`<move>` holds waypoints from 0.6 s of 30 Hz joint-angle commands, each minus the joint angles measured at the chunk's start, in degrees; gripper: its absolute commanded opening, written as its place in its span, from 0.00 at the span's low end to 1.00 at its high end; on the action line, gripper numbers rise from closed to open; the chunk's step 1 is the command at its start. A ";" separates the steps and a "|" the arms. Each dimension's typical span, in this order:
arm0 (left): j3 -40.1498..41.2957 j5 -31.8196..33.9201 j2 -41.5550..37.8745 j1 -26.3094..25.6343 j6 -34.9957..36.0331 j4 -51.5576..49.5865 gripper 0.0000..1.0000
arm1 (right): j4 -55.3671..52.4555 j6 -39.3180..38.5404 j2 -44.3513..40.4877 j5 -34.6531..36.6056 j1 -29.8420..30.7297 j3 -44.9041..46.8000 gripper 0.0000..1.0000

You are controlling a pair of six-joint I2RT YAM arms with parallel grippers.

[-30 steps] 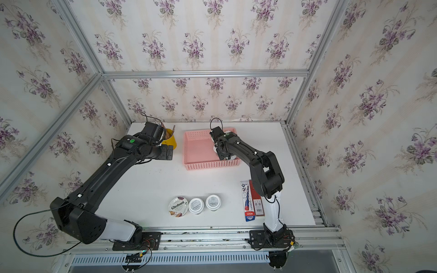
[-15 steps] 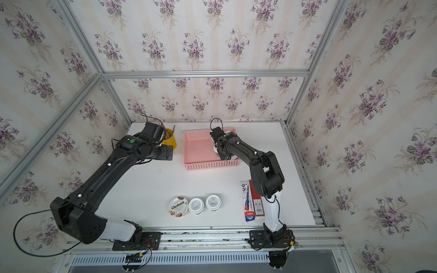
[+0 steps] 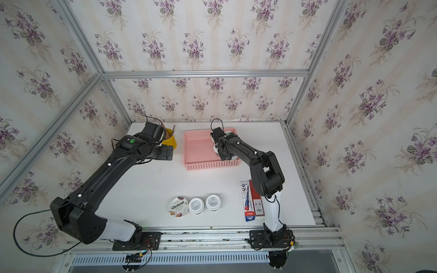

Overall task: Put the yogurt in the basket
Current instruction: Place the yogurt in the basket.

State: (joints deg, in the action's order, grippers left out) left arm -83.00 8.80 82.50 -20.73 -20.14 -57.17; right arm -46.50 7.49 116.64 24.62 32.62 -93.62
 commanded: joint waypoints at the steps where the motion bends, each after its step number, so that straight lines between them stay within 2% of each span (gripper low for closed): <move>1: -0.05 0.34 0.11 0.00 -0.45 0.57 0.99 | -0.03 -0.13 -0.25 -0.71 0.00 0.03 0.74; 18: -0.10 1.48 -0.13 -0.03 -0.61 0.54 0.99 | 0.30 0.07 -4.17 -7.72 0.64 0.44 0.80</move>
State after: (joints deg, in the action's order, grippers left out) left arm -83.00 9.19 82.59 -20.71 -20.16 -57.17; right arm -46.50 7.46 113.71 18.83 32.99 -93.12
